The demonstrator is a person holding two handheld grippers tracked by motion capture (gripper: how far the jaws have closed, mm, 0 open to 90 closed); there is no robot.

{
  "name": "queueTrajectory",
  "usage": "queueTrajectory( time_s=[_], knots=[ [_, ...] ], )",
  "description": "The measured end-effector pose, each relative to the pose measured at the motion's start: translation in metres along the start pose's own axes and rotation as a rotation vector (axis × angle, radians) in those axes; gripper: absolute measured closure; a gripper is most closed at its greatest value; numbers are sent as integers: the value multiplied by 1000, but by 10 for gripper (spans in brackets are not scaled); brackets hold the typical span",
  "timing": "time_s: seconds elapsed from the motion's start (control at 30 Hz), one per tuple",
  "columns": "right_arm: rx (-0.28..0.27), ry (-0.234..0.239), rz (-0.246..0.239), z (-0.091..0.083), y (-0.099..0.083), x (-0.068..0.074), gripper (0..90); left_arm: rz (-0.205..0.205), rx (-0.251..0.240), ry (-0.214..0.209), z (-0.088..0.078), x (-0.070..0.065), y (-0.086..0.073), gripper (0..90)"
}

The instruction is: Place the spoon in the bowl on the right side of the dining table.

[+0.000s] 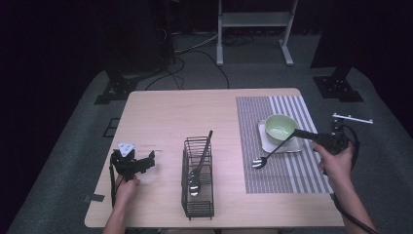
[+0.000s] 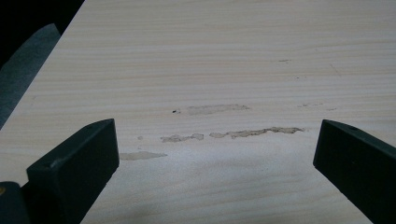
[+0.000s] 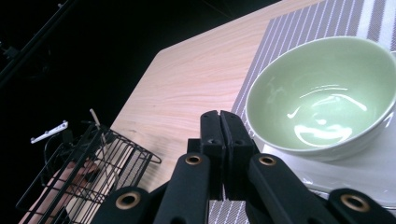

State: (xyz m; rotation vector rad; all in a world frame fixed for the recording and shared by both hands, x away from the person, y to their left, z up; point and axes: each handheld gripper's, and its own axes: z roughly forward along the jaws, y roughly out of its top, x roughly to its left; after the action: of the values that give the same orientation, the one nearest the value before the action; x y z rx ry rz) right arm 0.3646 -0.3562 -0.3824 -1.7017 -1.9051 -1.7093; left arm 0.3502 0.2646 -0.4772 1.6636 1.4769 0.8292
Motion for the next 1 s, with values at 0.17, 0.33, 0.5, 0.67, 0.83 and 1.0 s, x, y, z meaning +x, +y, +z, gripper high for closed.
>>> queueTrajectory(
  time_s=[0.17,0.33,0.5,0.67,0.83,1.0],
  knots=[
    [-9,-11,4,-1,4,-2,884,1,0,0,0,0,0,0],
    [-19,-21,0,-1,8,-2,884,3,0,1,0,0,0,0],
    [-32,-24,6,-1,11,-4,884,4,0,0,0,0,0,0],
    [-35,-33,11,-1,14,-5,884,7,1,0,0,0,0,0],
    [-42,-45,8,-1,17,-5,884,7,1,0,0,0,0,0],
    [-50,-54,3,-4,21,-4,884,9,2,1,0,0,0,0]
  ],
)
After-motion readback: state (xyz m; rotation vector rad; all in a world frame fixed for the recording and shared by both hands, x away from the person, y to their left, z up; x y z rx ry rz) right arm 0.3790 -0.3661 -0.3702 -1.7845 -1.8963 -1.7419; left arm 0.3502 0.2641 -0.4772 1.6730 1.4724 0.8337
